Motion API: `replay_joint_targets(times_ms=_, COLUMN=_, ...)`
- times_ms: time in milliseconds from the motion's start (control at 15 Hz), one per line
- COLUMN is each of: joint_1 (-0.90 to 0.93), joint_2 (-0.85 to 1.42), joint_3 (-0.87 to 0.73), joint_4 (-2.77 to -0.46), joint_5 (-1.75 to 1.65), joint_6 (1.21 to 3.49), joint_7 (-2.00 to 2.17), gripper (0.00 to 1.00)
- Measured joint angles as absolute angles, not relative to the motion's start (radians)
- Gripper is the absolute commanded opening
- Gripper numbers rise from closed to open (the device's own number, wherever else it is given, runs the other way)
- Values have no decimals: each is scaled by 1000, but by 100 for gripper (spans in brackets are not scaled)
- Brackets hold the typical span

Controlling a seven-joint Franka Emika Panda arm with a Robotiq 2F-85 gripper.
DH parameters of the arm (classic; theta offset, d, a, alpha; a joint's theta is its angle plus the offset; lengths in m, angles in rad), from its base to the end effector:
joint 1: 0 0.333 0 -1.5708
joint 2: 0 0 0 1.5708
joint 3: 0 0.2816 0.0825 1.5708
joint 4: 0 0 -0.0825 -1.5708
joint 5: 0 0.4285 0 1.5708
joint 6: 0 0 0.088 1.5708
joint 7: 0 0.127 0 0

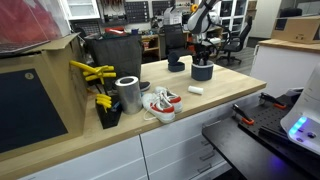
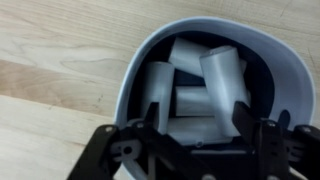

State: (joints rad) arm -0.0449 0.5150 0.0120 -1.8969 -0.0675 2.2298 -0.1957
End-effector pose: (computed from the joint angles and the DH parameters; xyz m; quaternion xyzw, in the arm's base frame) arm 0.6208 -0.0234 0.1323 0.9903 0.1034 -0.0927 0.0112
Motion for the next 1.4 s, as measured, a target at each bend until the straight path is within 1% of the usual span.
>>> replay_joint_targets(times_ms=333, joint_1=-50, joint_2=514, joint_3=-1, joint_4=-1879, joint_5=-74, joint_6=2230, joint_7=-193, gripper=7)
replay_joint_targets(times_ms=400, joint_1=-54, joint_2=514, joint_3=-2, joint_4=-1877, joint_5=-74, joint_6=2230, joint_7=-193, gripper=1)
replay_joint_targets(times_ms=733, joint_1=-59, joint_2=518, joint_3=4, joint_4=-1880, joint_5=-72, joint_6=2231, joint_7=-193, gripper=0)
replay_joint_targets(times_ms=800, joint_1=-59, joint_2=518, joint_3=7, joint_4=-1880, joint_5=-72, joint_6=2231, joint_7=-193, gripper=10)
replay_joint_targets(times_ms=867, joint_1=-58, joint_2=518, joint_3=10, joint_4=-1880, joint_5=-72, joint_6=2231, joint_7=-193, gripper=27)
replay_joint_targets(times_ms=1067, joint_1=-54, joint_2=510, joint_3=20, joint_4=-1880, joint_5=-72, joint_6=2232, joint_7=-197, gripper=47)
replay_joint_targets(times_ms=1133, joint_1=-50, joint_2=506, joint_3=21, joint_4=-1881, joint_5=-73, joint_6=2232, joint_7=-197, gripper=56)
replay_joint_targets(times_ms=1400, joint_1=-38, joint_2=509, joint_3=20, joint_4=-1893, joint_5=-93, joint_6=2232, joint_7=-196, gripper=84)
